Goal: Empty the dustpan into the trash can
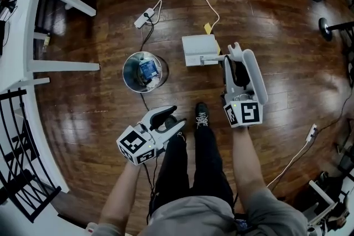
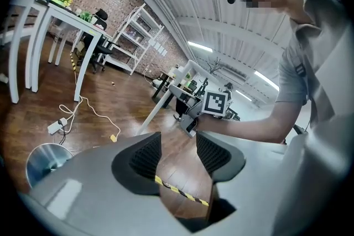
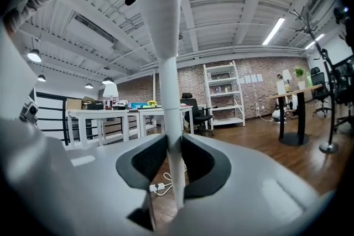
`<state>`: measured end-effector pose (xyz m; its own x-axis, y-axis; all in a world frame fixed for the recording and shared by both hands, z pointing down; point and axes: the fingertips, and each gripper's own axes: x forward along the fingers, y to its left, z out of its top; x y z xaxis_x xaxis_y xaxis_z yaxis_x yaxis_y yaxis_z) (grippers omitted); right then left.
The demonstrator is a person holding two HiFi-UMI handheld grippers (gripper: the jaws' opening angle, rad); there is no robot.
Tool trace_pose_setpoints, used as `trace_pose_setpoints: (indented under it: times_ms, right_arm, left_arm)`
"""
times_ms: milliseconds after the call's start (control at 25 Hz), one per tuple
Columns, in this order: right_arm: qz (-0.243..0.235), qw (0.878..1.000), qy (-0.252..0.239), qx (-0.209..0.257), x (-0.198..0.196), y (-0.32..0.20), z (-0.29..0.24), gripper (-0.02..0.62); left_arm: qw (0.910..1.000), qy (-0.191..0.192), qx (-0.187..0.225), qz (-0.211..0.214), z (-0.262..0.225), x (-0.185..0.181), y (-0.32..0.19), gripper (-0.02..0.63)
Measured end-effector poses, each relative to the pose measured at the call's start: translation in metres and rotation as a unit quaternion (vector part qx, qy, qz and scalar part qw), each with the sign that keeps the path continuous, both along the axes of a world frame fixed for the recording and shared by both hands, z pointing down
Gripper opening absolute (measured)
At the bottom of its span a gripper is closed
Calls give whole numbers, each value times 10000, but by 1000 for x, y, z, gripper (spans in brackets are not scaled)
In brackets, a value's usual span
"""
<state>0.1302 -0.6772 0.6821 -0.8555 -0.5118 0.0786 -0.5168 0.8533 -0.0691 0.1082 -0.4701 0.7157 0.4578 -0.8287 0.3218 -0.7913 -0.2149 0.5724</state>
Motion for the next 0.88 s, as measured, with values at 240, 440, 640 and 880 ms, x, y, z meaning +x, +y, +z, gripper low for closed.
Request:
trace_pose_setpoints:
  times_ms: [240,440,640,880]
  right_arm:
    - [771,9965,-27,-316,26,15,14,75]
    - [1081,9912,219,-735,44,36,23,87]
    - [1381,9837,422,-1071,54,50,28,118]
    - [1605,9756,496,-1412,63,67,27,193]
  left_arm:
    - [9998,-27,6,207,-7,11,8,202]
    - [9994,-83,130,298,-29,15,12,202]
    - [9990,-145,295,292,-54,14,20,202]
    - [9986,-180,367,342,-73,13,38,202]
